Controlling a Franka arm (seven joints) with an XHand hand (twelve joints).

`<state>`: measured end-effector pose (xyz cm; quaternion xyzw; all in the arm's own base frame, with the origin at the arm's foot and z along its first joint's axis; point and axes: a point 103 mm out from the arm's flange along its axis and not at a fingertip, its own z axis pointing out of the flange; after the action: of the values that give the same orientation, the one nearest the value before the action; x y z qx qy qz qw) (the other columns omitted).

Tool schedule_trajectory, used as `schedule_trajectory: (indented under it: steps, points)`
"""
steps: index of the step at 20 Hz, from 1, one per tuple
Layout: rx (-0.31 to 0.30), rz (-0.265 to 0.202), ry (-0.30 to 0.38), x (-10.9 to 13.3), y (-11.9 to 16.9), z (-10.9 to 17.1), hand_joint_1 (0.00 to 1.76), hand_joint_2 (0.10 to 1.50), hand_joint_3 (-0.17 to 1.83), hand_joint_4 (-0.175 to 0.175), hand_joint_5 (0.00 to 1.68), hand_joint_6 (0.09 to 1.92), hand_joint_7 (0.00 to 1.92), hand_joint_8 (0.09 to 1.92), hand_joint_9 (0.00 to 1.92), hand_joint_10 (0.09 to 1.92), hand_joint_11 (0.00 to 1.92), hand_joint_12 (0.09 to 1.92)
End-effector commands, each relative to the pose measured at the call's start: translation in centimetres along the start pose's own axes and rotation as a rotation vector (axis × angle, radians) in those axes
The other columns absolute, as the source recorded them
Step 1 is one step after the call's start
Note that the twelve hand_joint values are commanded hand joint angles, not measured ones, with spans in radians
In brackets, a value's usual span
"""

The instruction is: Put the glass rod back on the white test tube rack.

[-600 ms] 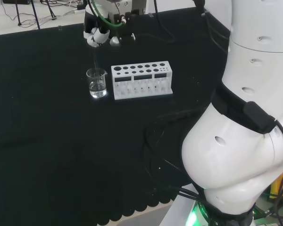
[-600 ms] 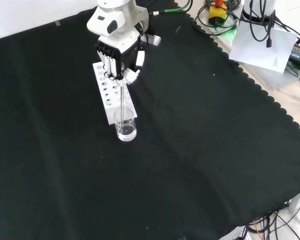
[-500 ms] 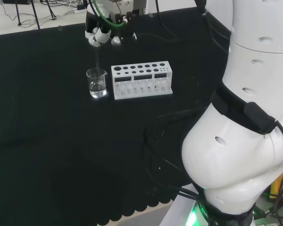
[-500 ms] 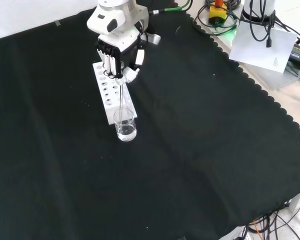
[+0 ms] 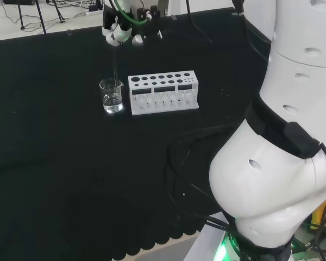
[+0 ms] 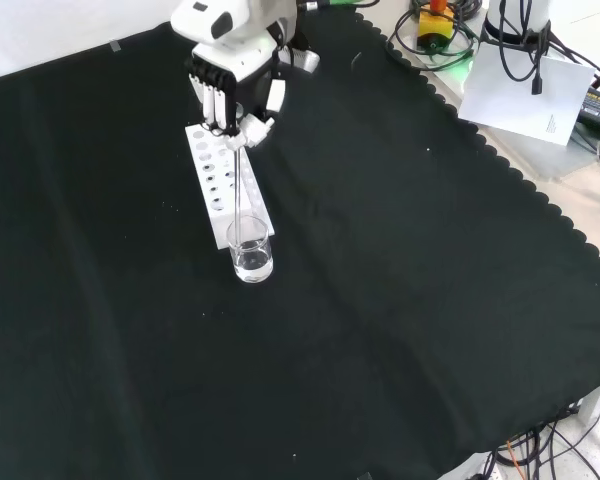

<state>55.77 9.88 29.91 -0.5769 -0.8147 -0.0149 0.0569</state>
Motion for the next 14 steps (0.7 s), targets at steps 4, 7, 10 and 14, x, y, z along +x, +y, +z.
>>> schedule_trajectory:
  steps: [4,7,10,14]
  points:
    - [-0.086,0.046,-0.003,-0.5,-1.9,-6.6,1.32,0.72,0.61,-0.175,1.27,0.36,1.21,1.06,1.61,0.85,1.65,0.6]
    - [-0.104,0.075,0.005,-1.6,-2.8,-7.9,1.32,0.72,0.61,-0.175,1.27,0.36,1.21,1.06,1.61,0.85,1.65,0.6]
    - [-0.123,0.103,0.01,-2.9,-3.6,-9.1,1.32,0.71,0.61,-0.175,1.27,0.36,1.21,1.06,1.61,0.85,1.65,0.6]
    - [-0.139,0.129,0.007,-4.7,-4.3,-10.0,1.32,0.71,0.61,-0.175,1.27,0.36,1.21,1.06,1.61,0.85,1.65,0.6]
